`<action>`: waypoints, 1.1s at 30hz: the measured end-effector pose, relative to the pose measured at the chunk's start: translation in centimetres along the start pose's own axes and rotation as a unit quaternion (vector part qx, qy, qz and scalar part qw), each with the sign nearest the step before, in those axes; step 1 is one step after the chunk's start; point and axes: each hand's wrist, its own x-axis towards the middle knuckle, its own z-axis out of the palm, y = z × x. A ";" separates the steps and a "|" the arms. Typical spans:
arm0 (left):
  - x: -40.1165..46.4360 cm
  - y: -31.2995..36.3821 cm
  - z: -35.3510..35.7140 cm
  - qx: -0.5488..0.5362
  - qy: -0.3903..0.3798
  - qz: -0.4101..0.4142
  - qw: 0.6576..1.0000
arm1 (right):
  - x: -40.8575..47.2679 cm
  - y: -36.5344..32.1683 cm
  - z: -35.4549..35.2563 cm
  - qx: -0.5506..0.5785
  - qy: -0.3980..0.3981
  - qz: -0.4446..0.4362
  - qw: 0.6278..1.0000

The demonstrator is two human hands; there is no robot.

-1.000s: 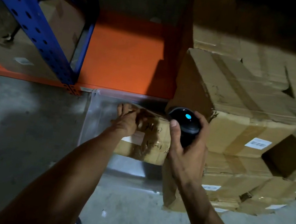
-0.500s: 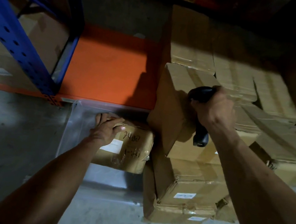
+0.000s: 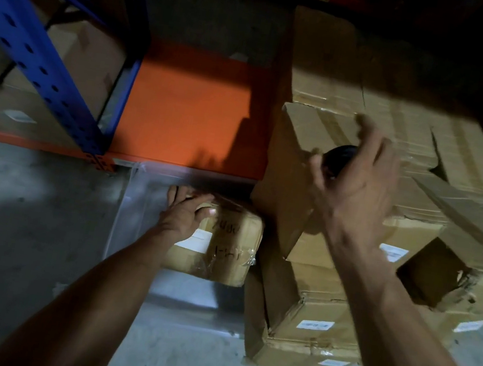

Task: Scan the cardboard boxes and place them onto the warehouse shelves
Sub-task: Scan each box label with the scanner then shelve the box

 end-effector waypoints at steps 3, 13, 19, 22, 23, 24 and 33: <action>-1.1 -0.5 -0.2 0.016 0.034 0.032 0.999 | -4.7 -2.3 4.0 0.104 -0.063 -0.033 0.992; -6.8 -3.2 0.3 -0.148 0.007 -0.042 0.988 | -13.0 3.8 18.2 0.248 -0.301 0.402 0.828; -7.4 -4.7 2.0 -0.274 -0.015 -0.120 0.954 | -17.2 4.2 19.0 0.279 -0.282 0.416 0.818; -8.4 -5.0 2.9 -0.272 -0.006 -0.158 0.949 | -18.4 5.6 18.8 0.267 -0.294 0.437 0.807; -8.7 -5.1 3.2 -0.272 -0.007 -0.157 0.949 | -18.7 5.8 18.6 0.267 -0.302 0.441 0.802; -9.1 -5.2 3.4 -0.277 -0.008 -0.155 0.948 | -19.1 5.9 18.6 0.278 -0.299 0.449 0.795; -10.7 -4.8 1.2 -0.316 0.028 -0.158 0.935 | -21.4 4.8 18.8 0.310 -0.246 0.453 0.798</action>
